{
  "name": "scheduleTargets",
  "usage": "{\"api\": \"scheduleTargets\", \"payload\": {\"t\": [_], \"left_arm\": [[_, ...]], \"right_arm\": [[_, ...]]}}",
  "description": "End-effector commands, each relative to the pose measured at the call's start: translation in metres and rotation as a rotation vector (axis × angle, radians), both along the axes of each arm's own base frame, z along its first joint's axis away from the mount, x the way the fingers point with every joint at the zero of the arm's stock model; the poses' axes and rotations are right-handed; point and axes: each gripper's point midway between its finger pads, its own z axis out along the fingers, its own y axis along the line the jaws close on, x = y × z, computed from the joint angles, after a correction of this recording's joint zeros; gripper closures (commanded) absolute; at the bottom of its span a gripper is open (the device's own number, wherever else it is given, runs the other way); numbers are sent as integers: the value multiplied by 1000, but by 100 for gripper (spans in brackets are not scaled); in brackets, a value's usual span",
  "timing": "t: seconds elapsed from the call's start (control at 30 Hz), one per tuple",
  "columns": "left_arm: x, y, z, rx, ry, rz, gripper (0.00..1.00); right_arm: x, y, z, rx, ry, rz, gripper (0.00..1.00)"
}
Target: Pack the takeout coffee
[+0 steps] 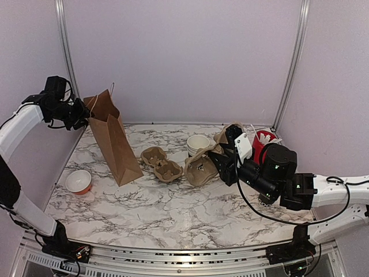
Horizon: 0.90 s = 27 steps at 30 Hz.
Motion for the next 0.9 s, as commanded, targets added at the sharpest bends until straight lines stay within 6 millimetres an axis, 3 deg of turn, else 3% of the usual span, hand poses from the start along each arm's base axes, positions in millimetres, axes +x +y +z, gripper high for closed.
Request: {"api": "scheduleTargets", "payload": {"t": [0.0,0.1,0.2,0.53,0.7,0.87], "left_arm": [[-10,4,10,63,-23,-19,71],[-10,4,30,98,-68,-41,89],[-10,-2,51,136,-120,-83,100],[-31,-37,130,442,-258,-228,100],[-50,-35,147,617,-308,-254,100],[-86,-47,155,809,-363,-323,100]], "right_arm": [[1,2,8,33,-6,7,59],[0,5,12,33,-11,19,59],[-1,8,19,31,-20,35,59],[-11,29,60,20,-142,115,59],[-14,34,84,44,-191,131,59],[-24,33,105,82,-220,164,59]]}}
